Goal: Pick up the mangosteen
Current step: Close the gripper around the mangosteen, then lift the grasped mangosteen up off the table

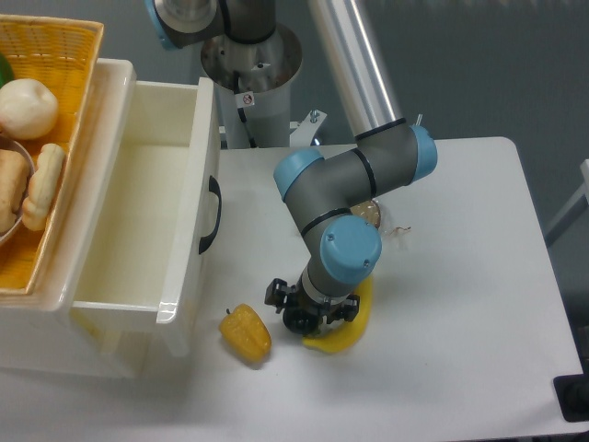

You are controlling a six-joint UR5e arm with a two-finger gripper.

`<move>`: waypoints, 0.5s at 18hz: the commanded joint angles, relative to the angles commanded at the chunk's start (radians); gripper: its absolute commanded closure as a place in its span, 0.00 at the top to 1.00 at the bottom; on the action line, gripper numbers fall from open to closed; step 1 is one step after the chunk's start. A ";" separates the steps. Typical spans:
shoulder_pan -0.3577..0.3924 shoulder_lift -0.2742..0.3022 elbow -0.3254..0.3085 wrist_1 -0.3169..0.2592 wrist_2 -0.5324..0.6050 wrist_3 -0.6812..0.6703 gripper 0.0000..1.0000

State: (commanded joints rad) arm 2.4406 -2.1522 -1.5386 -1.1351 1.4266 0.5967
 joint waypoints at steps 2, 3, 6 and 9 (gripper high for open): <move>0.000 0.000 0.000 0.000 0.002 0.003 0.67; 0.000 0.000 0.000 -0.002 0.003 0.005 0.63; -0.003 0.006 0.000 -0.003 0.003 0.006 0.38; -0.003 0.011 0.006 -0.005 0.005 0.008 0.32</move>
State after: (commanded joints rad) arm 2.4375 -2.1415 -1.5325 -1.1397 1.4312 0.6044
